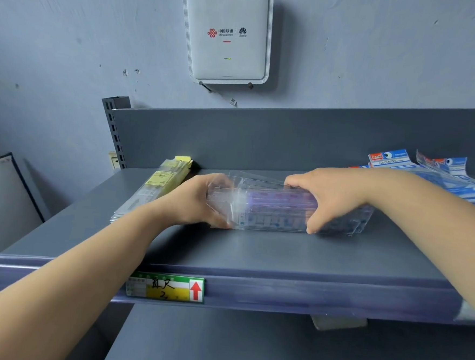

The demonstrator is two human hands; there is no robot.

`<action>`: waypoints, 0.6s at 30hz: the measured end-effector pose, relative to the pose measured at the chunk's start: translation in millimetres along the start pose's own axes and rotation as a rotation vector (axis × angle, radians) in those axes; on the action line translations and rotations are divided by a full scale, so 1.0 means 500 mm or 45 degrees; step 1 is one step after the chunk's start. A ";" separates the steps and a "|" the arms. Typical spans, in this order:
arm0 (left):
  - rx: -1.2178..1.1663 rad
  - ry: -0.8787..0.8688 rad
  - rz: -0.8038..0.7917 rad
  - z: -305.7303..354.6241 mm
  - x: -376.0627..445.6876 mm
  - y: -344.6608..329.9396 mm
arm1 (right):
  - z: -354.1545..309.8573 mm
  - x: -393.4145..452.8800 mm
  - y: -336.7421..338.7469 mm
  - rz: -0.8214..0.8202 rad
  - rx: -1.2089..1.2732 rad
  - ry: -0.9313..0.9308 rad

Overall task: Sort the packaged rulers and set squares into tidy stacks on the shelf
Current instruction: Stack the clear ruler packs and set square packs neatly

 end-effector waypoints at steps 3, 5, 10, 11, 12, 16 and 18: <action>-0.013 -0.037 -0.105 -0.004 -0.001 -0.009 | 0.001 0.000 0.000 0.000 0.017 0.019; -0.082 -0.048 -0.225 -0.006 -0.009 -0.017 | 0.002 -0.001 -0.004 -0.011 0.034 0.031; -0.238 -0.138 -0.073 0.037 -0.011 0.031 | 0.002 -0.004 -0.015 -0.034 0.090 0.052; -0.073 -0.191 -0.015 0.060 -0.009 0.041 | 0.003 -0.003 -0.018 -0.031 0.100 0.047; 0.166 -0.246 0.006 0.088 -0.006 0.038 | 0.005 -0.002 -0.021 -0.023 0.111 0.038; 0.910 -0.187 -0.251 0.123 0.016 -0.044 | 0.005 -0.005 -0.017 0.087 0.144 0.041; 0.930 -0.129 -0.275 0.117 0.027 -0.068 | 0.007 -0.011 -0.016 0.116 0.160 0.037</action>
Point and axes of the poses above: each hand's wrist, its own x-axis towards the middle knuckle, its own y-axis out of the back of the hand, z = x × y, the point moved 10 cm from there along x, towards the middle knuckle, and after that the axes turned 8 degrees about x, right-handed, at the moved point
